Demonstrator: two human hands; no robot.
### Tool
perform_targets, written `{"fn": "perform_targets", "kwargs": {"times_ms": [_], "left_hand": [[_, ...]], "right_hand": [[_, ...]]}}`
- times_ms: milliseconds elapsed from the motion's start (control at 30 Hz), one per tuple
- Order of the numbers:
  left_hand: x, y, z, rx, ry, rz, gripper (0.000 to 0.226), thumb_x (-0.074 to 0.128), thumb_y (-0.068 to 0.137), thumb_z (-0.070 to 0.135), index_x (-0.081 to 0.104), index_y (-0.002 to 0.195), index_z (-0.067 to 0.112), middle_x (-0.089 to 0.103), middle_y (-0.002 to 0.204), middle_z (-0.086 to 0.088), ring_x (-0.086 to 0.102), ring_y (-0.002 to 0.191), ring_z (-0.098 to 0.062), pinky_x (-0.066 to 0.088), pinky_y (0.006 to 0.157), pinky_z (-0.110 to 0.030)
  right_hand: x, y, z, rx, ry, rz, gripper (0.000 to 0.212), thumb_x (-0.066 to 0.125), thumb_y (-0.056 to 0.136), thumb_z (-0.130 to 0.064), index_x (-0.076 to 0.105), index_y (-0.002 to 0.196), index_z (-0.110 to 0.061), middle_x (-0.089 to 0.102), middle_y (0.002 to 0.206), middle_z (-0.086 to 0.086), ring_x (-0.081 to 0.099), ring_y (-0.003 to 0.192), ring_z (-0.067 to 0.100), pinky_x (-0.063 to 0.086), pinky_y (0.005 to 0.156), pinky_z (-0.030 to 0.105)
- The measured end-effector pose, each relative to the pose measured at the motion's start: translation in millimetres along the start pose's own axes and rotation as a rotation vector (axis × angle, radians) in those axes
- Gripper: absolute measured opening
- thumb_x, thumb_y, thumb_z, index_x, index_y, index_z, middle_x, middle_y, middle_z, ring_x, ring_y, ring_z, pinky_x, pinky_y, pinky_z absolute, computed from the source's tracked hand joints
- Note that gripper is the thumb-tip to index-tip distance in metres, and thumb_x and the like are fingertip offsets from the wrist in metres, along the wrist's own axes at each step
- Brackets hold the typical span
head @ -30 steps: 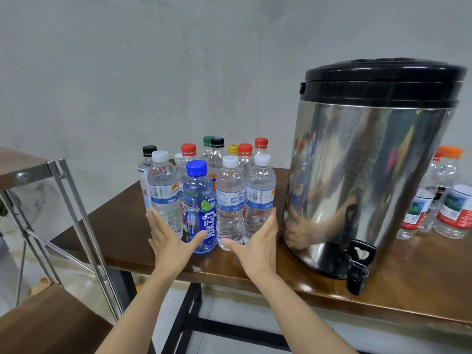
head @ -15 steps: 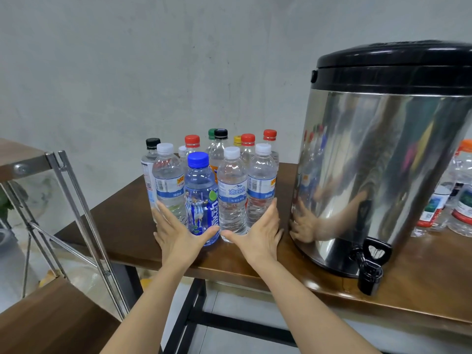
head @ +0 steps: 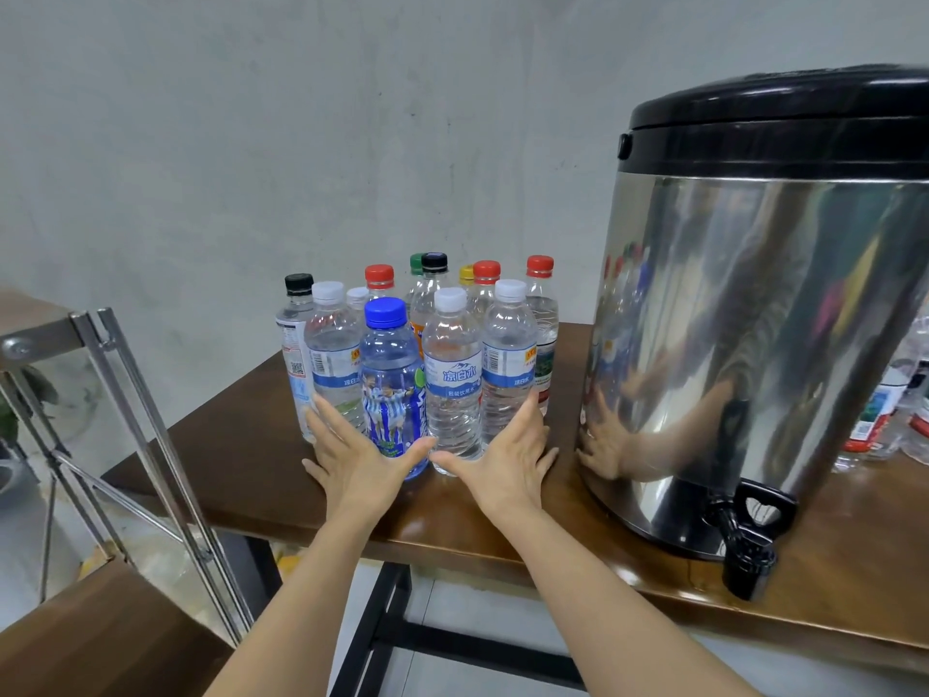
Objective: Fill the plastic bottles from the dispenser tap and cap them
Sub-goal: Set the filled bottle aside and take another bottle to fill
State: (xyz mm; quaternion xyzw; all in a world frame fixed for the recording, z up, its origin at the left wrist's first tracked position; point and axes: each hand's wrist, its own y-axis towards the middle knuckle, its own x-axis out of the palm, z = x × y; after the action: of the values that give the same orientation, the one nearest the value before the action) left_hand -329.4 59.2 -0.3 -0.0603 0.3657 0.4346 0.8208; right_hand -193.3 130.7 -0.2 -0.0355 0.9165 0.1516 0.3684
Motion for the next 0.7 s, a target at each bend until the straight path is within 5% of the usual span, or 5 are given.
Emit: {"fn": "perform_targets", "kwargs": {"times_ms": [367, 533, 700], "left_hand": [[-5.4, -13.3, -12.9, 0.061, -0.131, 0.095, 0.134, 0.069, 0.063, 0.070, -0.015, 0.155, 0.020, -0.012, 0.164, -0.013, -0.003, 0.152, -0.029, 0.008, 0.121, -0.052], [2.5, -65.0, -13.1, 0.172, -0.260, 0.168, 0.083, 0.072, 0.086, 0.036, 0.027, 0.153, 0.015, 0.019, 0.161, -0.014, 0.018, 0.147, -0.033, 0.020, 0.117, -0.047], [25.9, -136.9, -3.5, 0.450, -0.271, 0.084, 0.030, 0.063, 0.094, 0.029, 0.062, 0.123, 0.019, 0.047, 0.136, 0.008, 0.039, 0.126, -0.017, 0.032, 0.107, -0.033]], "right_hand": [[-13.6, -17.8, 8.2, -0.060, 0.103, -0.004, 0.131, 0.077, 0.069, -0.062, -0.010, 0.155, -0.014, 0.006, 0.162, 0.014, 0.009, 0.149, 0.032, 0.013, 0.122, 0.043], [-36.9, -59.8, 28.9, -0.221, 0.209, -0.094, 0.086, 0.061, 0.094, -0.040, 0.007, 0.157, -0.018, 0.005, 0.163, -0.001, 0.009, 0.150, 0.013, 0.013, 0.119, 0.026], [-81.3, -107.1, 66.5, -0.494, 0.069, -0.177, 0.047, 0.049, 0.101, -0.033, 0.041, 0.146, -0.021, 0.038, 0.148, -0.009, 0.040, 0.133, 0.003, 0.035, 0.111, 0.023]]}}
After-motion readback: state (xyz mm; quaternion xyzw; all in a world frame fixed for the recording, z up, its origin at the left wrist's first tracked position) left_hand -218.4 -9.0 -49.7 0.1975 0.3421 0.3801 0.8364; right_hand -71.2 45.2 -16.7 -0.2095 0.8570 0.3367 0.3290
